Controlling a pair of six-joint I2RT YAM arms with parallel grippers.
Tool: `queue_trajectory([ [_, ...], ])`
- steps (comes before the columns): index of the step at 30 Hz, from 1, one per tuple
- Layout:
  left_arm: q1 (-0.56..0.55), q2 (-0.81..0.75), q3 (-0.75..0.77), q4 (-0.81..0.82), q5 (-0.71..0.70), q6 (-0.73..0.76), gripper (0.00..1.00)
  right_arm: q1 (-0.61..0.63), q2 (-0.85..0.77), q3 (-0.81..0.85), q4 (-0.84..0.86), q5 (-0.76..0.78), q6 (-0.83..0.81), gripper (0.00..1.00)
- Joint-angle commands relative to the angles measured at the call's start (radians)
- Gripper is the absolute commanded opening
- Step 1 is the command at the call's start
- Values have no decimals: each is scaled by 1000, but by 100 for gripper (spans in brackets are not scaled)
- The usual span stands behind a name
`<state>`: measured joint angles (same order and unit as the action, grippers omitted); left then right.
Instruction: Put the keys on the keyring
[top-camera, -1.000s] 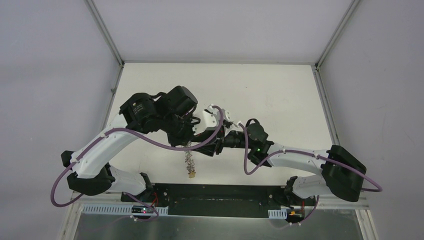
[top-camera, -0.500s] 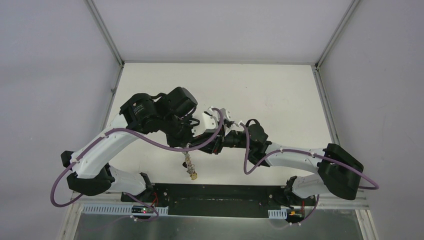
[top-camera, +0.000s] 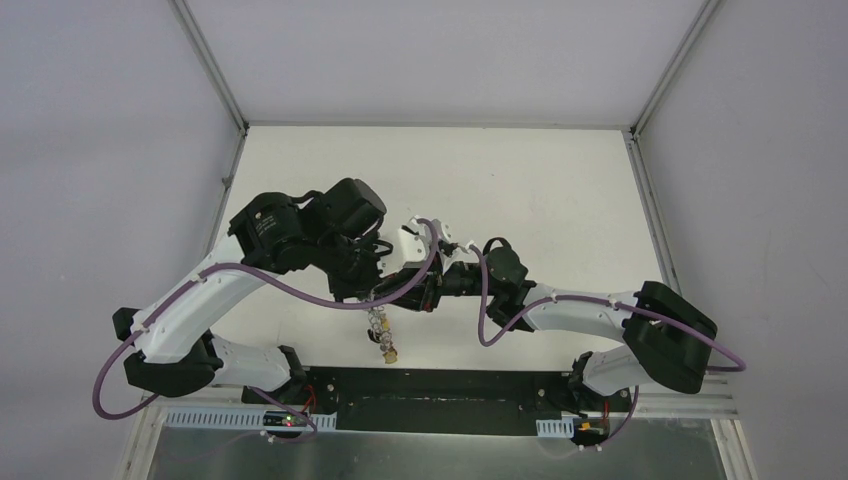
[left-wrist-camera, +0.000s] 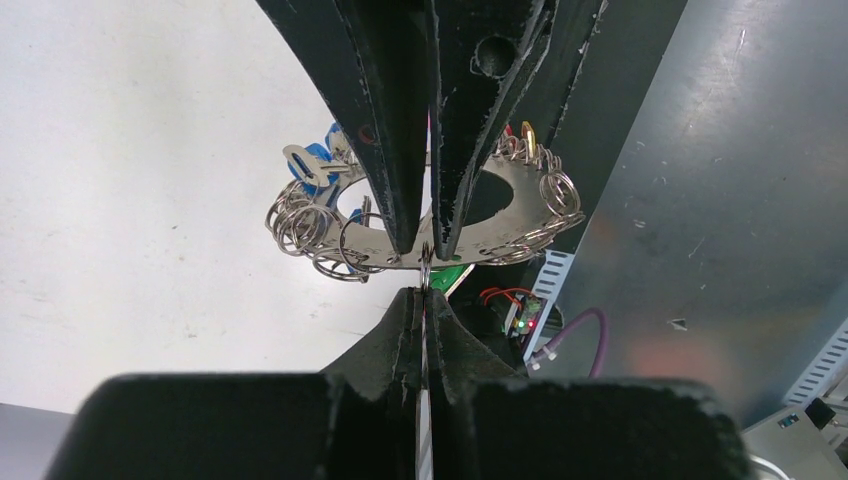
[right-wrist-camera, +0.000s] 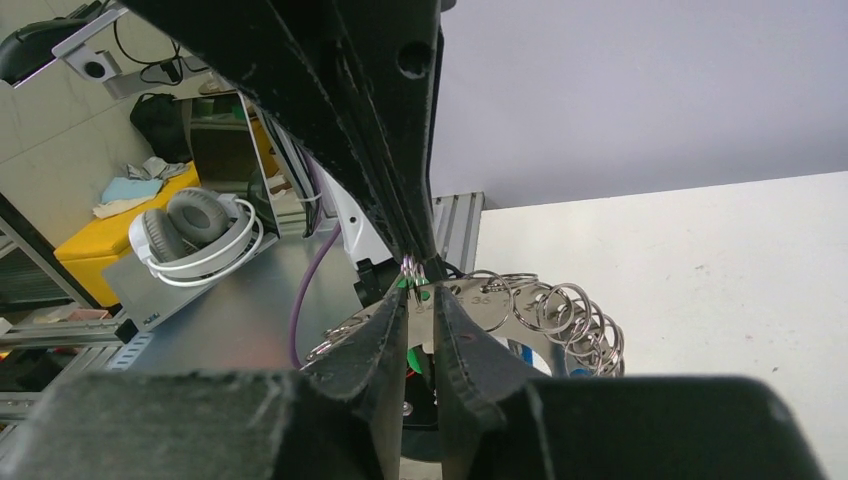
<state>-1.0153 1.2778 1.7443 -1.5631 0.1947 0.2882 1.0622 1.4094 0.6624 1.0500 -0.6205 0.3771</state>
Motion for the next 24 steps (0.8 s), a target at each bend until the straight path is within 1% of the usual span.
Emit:
queue_trajectory([
  [1,-5,-29,-3,50,44,-7,0,5,5,50,51,-32,10,15],
  [8,-6,-31,-14,59,58,-12,0,6,7,50,62,-31,16,19],
  [9,-6,-31,-15,60,58,-13,0,5,8,50,63,-32,14,18],
  [10,-6,-31,-14,61,57,-14,0,6,8,50,61,-35,13,13],
  [11,-6,-32,-14,61,58,-14,0,5,8,48,62,-37,9,3],
  [12,-6,-32,-15,62,57,-14,0,5,7,47,62,-38,8,0],
  [16,-5,-45,-20,77,42,-21,0,5,-10,31,63,-25,4,0],
  [17,-6,-57,-29,86,38,-24,6,5,-15,29,63,-20,0,0],
  [19,-5,-81,-53,118,14,-45,23,6,-26,22,60,-15,-9,0],
  [20,-5,-99,-69,138,2,-52,29,4,-32,19,58,-15,-12,0],
  [22,-5,-143,-109,188,-12,-65,37,4,-43,15,53,-14,-20,0],
  [24,-5,-196,-161,269,-21,-81,41,4,-54,8,48,-13,-27,0],
])
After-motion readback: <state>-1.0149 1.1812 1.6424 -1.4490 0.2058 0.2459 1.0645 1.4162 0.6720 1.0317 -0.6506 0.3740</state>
